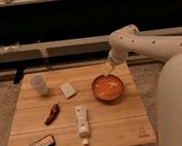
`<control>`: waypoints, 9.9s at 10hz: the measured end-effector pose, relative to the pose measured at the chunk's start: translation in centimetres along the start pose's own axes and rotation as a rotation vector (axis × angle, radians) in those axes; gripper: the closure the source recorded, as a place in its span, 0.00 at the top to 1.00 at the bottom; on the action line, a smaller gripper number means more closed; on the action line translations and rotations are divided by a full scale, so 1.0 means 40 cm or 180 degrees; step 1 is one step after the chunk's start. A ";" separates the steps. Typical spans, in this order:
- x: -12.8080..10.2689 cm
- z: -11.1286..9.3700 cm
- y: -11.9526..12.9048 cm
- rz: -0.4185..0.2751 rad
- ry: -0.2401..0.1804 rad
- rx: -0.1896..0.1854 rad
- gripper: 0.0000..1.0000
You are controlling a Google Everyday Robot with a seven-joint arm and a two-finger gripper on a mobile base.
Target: Place the eraser in the ceramic cup
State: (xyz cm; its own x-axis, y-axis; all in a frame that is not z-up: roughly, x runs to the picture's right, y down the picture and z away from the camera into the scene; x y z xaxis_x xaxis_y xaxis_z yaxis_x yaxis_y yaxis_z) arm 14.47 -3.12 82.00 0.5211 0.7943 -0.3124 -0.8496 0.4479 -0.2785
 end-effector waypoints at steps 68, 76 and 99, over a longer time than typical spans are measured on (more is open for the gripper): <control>0.148 0.246 1.388 -0.5333 0.0069 -0.0480 0.00; 0.049 0.006 1.264 -0.5178 -0.0676 -0.0211 0.00; -0.351 -0.165 1.078 -0.5066 -0.2169 -0.0413 0.00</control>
State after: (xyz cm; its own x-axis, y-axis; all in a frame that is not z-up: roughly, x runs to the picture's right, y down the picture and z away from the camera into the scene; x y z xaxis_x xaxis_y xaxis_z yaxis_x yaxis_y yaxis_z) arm -28.95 2.34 68.38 0.6189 -0.3234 0.7158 0.4483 0.8937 0.0162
